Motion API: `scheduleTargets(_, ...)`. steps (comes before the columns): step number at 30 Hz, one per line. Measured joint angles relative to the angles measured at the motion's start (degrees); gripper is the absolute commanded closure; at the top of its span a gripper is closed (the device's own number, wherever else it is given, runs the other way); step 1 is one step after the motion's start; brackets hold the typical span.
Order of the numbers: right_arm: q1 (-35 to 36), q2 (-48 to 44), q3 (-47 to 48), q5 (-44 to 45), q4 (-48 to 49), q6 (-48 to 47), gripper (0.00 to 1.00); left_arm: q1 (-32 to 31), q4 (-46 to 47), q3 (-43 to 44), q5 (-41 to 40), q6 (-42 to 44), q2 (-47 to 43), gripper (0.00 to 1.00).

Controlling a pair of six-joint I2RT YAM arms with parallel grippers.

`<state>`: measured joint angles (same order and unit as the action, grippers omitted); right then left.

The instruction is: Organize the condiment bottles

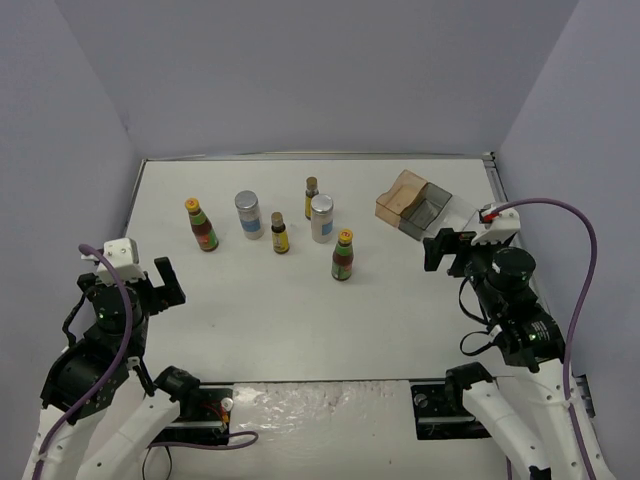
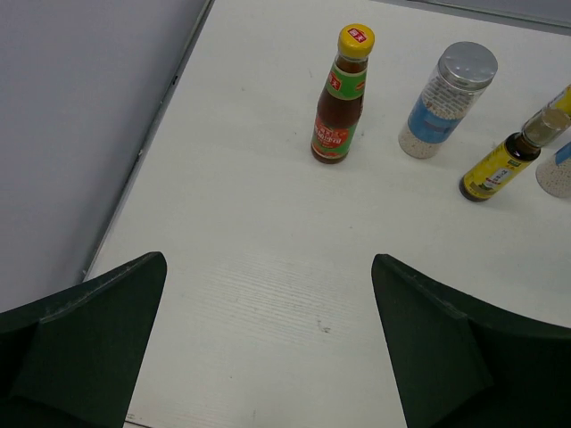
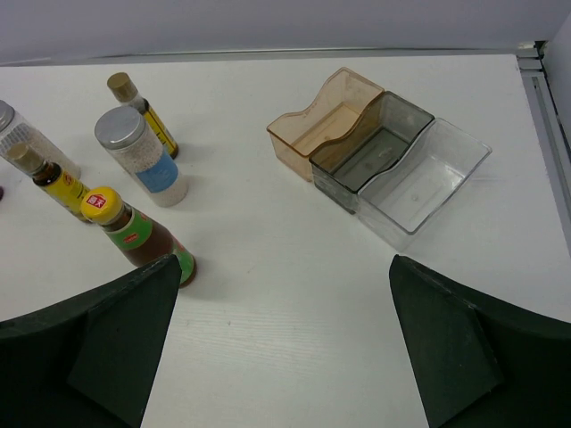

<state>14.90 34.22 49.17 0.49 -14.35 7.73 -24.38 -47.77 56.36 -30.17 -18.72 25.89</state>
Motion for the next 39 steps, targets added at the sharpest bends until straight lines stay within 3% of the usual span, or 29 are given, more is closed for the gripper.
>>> scheduleTargets(19,1.4,13.7,0.0,-8.6,2.9,2.7,0.0,0.0,1.4,-2.7,3.5,-0.7,6.1,0.03)
scheduleTargets(30,19.4,24.3,-2.1,-5.6,15.1,-1.3,0.0,0.0,3.5,-3.7,5.2,-1.2,8.5,0.03)
scheduleTargets(39,24.6,36.6,-2.8,-4.8,28.2,-2.8,0.03,0.0,3.7,-4.6,7.7,-2.7,8.7,0.03)
